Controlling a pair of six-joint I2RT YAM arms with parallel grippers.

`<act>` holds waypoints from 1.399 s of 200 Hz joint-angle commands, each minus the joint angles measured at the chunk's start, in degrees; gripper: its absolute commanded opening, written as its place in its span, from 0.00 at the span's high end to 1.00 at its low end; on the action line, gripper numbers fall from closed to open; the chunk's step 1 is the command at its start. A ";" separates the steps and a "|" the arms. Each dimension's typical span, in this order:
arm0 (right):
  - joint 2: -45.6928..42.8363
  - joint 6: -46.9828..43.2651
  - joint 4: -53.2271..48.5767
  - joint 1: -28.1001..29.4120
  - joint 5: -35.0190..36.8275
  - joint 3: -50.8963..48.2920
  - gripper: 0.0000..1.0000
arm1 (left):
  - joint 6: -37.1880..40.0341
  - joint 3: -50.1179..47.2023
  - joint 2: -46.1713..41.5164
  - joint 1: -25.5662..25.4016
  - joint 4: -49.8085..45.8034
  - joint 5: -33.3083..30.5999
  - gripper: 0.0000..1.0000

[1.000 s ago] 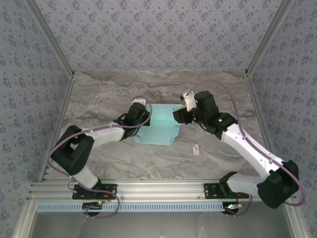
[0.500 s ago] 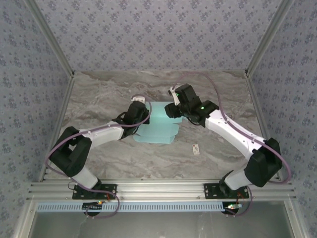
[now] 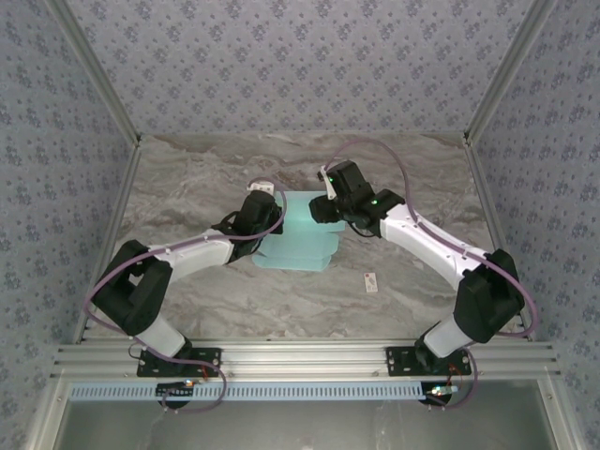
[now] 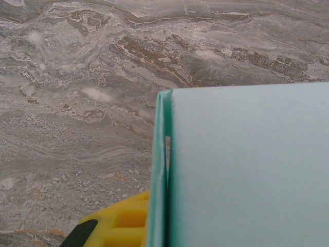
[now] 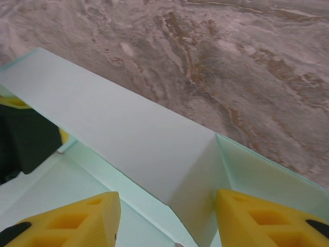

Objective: Fold the paper box

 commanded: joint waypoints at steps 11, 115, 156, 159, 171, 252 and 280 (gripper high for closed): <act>-0.41 4.54 10.83 -1.82 -12.30 -4.49 0.48 | 0.19 1.04 -1.61 -0.57 0.87 -0.04 1.00; -6.37 -1.13 1.97 -3.31 -8.98 -7.94 0.46 | 0.32 0.85 -1.35 -0.21 0.53 -1.91 1.00; -12.29 1.47 0.23 -3.15 -6.05 -14.95 0.43 | 0.14 0.84 -1.34 -0.04 0.78 -2.56 1.00; -12.61 1.97 0.36 -3.14 -5.76 -15.44 0.43 | 0.10 0.81 -1.35 -0.02 0.75 -2.56 1.00; -13.81 4.19 1.23 -2.92 -4.90 -17.45 0.42 | 0.06 0.84 -1.22 0.03 0.87 -2.51 1.00; -11.92 17.14 15.55 -2.26 -4.11 -24.88 0.40 | 0.45 0.70 -2.06 -0.04 0.95 -2.34 1.00; -10.37 18.43 19.77 -2.53 -4.89 -25.23 0.41 | 0.49 0.58 -2.23 -0.03 1.22 -2.06 1.00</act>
